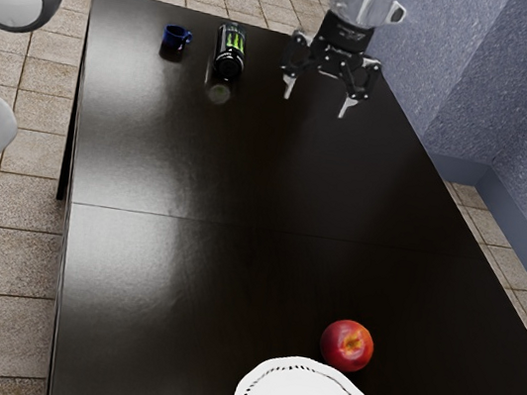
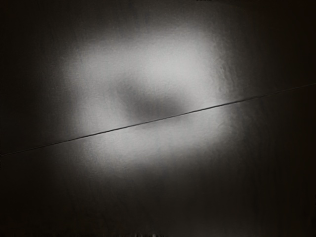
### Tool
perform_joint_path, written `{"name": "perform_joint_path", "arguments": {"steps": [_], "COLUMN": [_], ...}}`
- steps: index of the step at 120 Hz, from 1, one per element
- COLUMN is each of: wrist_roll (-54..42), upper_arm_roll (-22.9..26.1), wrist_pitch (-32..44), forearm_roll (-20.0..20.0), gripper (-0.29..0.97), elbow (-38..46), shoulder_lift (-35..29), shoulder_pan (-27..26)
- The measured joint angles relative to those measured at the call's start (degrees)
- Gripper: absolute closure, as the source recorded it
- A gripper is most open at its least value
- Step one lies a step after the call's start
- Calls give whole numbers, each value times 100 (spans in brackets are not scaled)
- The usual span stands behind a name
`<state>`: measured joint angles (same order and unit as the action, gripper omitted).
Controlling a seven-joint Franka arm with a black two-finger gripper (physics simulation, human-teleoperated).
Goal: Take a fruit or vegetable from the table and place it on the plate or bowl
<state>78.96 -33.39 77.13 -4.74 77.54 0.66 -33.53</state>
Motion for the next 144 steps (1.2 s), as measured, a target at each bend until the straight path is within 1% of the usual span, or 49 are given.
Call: {"name": "perform_joint_path", "arguments": {"steps": [20, 28, 34, 42, 46, 49, 53, 56, 66, 70, 74, 78, 81, 86, 91, 98, 104, 114, 129, 144], "wrist_roll": [1294, 1648, 1721, 1614, 1478, 1366, 1219, 1110, 779, 657, 536, 400, 291, 117, -43, -248, -412, -656, -966, -1283], "upper_arm_roll": [27, 35, 3, 249, 390, 532, 863, 1137, 2411, 2689, 2825, 2824, 2773, 2732, 2717, 2738, 2765, 2890, 2925, 2888], "wrist_pitch": [-58, -74, -77, -84, -85, -85, -85, -85, -74, -61, 10, 198, 336, 534, 697, 883, 1011, 1171, 1323, 1407], "forearm_roll": [-49, -108, -153, -291, -416, -507, -609, -693, -900, -970, -1030, -1077, -1096, -1091, -1082, -1078, -1084, -1092, -1132, -1289], "gripper": [0, 1, 1, 1, 1, 1, 0, 0, 0, 0, 0, 0, 0, 0, 0, 0, 0, 0, 0, 0], "elbow": [0, 2, 0, -3, -64, -189, -497, -693, -1364, -1249, -769, 109, 546, 925, 1070, 1124, 1002, 691, 478, 477], "shoulder_lift": [-25, -181, -175, -136, 76, 271, 618, 871, 1625, 1705, 1534, 1117, 876, 641, 549, 569, 726, 1034, 1315, 1513], "shoulder_pan": [-30, -121, -154, 126, 374, 587, 882, 919, 1168, 1207, 1224, 1235, 1240, 1221, 1093, 846, 682, 619, 697, 1002]}}
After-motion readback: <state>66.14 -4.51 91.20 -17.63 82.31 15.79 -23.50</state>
